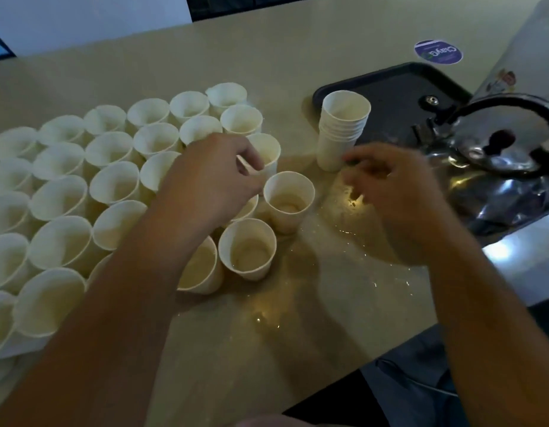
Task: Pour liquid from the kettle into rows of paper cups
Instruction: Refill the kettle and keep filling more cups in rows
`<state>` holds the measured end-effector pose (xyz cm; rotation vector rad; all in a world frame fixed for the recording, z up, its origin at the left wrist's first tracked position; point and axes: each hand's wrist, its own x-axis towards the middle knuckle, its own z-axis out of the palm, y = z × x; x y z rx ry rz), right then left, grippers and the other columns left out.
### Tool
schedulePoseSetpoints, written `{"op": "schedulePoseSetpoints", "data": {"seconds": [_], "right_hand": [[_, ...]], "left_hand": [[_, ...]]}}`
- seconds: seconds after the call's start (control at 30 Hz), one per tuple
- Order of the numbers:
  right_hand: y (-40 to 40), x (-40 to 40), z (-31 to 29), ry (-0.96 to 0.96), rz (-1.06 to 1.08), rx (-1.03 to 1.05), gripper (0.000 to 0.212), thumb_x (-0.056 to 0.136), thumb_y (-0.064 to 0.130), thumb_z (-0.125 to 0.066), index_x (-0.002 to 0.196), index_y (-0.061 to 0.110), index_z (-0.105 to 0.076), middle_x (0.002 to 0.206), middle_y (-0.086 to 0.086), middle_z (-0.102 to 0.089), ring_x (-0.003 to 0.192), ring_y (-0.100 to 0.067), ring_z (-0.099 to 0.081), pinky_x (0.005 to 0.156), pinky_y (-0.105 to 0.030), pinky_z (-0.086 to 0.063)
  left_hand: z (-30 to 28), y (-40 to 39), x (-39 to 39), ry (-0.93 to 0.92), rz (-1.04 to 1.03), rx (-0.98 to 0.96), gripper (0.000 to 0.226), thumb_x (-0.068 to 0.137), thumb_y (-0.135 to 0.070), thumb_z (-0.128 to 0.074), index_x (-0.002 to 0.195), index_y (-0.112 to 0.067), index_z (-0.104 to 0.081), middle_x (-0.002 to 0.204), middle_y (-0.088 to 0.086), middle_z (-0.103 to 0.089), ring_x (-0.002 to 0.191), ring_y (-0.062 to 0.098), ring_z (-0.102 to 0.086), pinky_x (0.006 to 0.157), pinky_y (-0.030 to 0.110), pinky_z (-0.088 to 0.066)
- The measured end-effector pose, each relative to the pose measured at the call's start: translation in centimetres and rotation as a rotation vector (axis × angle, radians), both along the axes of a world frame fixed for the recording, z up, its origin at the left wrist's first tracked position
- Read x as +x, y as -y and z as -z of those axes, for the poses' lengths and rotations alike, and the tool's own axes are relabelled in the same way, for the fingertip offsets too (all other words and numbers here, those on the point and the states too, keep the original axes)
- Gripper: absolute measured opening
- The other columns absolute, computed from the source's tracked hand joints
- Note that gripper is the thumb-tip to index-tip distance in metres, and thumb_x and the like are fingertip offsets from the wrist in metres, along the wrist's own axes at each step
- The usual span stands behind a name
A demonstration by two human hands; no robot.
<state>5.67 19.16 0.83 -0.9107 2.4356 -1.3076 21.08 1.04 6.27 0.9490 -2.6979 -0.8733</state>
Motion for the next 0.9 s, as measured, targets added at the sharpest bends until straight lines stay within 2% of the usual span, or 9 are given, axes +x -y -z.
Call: {"op": "schedulePoseSetpoints", "data": {"seconds": [0.1,0.17,0.23,0.33,0.4,0.57,0.7,0.83,0.9], "right_hand": [[1.8,0.6,3.1,0.13,-0.208,0.329,0.068,0.081,0.021,-0.084,0.139,0.041,-0.055,0.112,0.012,-0.07,0.091,-0.003,-0.069,0.086,-0.035,-0.06],[2.8,1.1,4.7,0.164,-0.243,0.377,0.076,0.077,0.021,-0.085,0.14,0.045,-0.05,0.12,0.016,-0.067,0.107,-0.006,-0.065,0.093,-0.036,-0.057],[3.5,1.8,5.6,0.178,-0.197,0.349,0.073,0.078,0.019,-0.085,0.14,0.04,-0.052,0.123,0.014,-0.067,0.112,-0.01,-0.062,0.096,-0.034,-0.054],[4.2,2.7,5.8,0.158,-0.132,0.318,0.065,0.081,0.021,-0.083,0.138,0.034,-0.056,0.124,0.01,-0.067,0.112,-0.012,-0.061,0.087,-0.026,-0.047],[4.4,3.0,5.5,0.151,-0.117,0.307,0.065,0.08,0.022,-0.084,0.138,0.032,-0.057,0.124,0.009,-0.067,0.112,-0.012,-0.061,0.086,-0.026,-0.046],[5.3,3.4,5.1,0.172,-0.091,0.313,0.067,0.079,0.026,-0.086,0.139,0.028,-0.057,0.129,0.005,-0.066,0.118,-0.016,-0.061,0.089,-0.026,-0.044],[6.1,3.4,5.0,0.167,-0.064,0.333,0.072,0.078,0.031,-0.086,0.143,0.028,-0.054,0.134,0.004,-0.064,0.121,-0.017,-0.059,0.088,-0.025,-0.043],[6.8,3.2,5.0,0.143,-0.057,0.349,0.074,0.079,0.033,-0.085,0.144,0.028,-0.052,0.137,0.004,-0.062,0.124,-0.019,-0.057,0.088,-0.026,-0.042],[6.6,2.7,4.8,0.123,-0.094,0.442,0.072,0.081,0.029,-0.084,0.144,0.03,-0.051,0.137,0.003,-0.061,0.122,-0.021,-0.058,0.086,-0.028,-0.047]], "left_hand": [[0.8,0.3,1.0,0.06,-0.027,0.017,0.011,0.086,-0.027,-0.071,0.094,-0.034,-0.071,0.079,-0.014,-0.063,0.077,0.007,-0.062,0.069,0.031,-0.051],[1.1,0.2,1.7,0.082,-0.037,0.036,0.008,0.086,-0.028,-0.07,0.09,-0.035,-0.07,0.079,-0.014,-0.064,0.079,0.01,-0.064,0.075,0.035,-0.055],[1.4,0.1,2.1,0.106,-0.038,0.05,0.007,0.087,-0.029,-0.071,0.085,-0.036,-0.07,0.079,-0.015,-0.065,0.079,0.01,-0.064,0.078,0.039,-0.057],[1.6,0.2,2.3,0.131,-0.029,0.064,0.009,0.086,-0.029,-0.073,0.08,-0.035,-0.072,0.08,-0.015,-0.067,0.082,0.01,-0.065,0.082,0.042,-0.058],[1.6,0.2,2.3,0.126,-0.012,0.078,0.005,0.087,-0.032,-0.073,0.083,-0.033,-0.075,0.081,-0.012,-0.07,0.082,0.009,-0.065,0.082,0.042,-0.058],[1.5,0.2,2.3,0.095,-0.005,0.063,0.016,0.091,-0.04,-0.066,0.084,-0.031,-0.077,0.077,-0.01,-0.072,0.076,0.008,-0.065,0.075,0.038,-0.058],[1.4,0.0,1.8,0.086,0.012,0.047,0.016,0.094,-0.037,-0.063,0.089,-0.032,-0.077,0.076,-0.012,-0.069,0.071,0.008,-0.064,0.061,0.027,-0.049],[1.5,0.0,1.3,0.064,0.012,0.041,0.017,0.095,-0.037,-0.061,0.1,-0.033,-0.077,0.087,-0.013,-0.071,0.077,0.006,-0.063,0.069,0.026,-0.053],[1.5,0.1,1.1,0.046,0.024,0.036,0.016,0.095,-0.038,-0.061,0.1,-0.034,-0.076,0.089,-0.015,-0.07,0.079,0.005,-0.061,0.071,0.026,-0.053]]}}
